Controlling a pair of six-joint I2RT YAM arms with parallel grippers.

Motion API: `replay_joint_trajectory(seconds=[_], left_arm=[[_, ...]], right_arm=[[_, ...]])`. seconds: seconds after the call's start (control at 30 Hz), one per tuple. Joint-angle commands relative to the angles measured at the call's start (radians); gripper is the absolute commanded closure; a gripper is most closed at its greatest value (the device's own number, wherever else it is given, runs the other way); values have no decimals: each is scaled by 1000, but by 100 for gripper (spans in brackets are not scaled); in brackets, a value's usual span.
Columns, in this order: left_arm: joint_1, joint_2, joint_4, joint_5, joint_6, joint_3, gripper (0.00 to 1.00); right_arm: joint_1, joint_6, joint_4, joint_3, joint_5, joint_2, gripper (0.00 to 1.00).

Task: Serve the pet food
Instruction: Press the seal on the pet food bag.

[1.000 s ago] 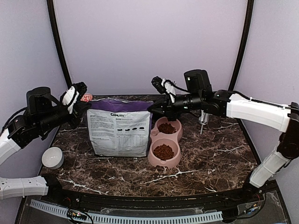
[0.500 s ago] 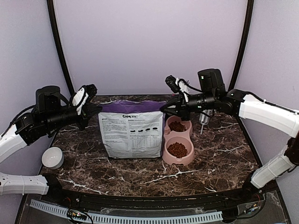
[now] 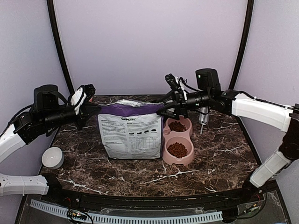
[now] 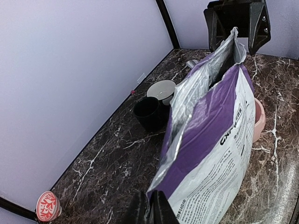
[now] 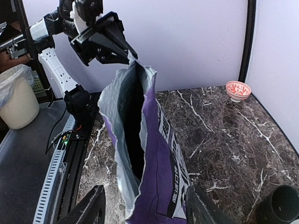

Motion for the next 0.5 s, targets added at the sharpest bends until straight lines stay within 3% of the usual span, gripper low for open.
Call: replay_joint_trajectory(seconds=[0.0, 0.33, 0.47], left_arm=[[7, -24, 49, 18, 0, 33, 92], [7, -37, 41, -4, -4, 23, 94], [7, -46, 46, -10, -7, 15, 96]], right_arm=[[3, -27, 27, 42, -74, 52, 43], [16, 19, 128, 53, -163, 76, 53], [18, 17, 130, 66, -175, 84, 68]])
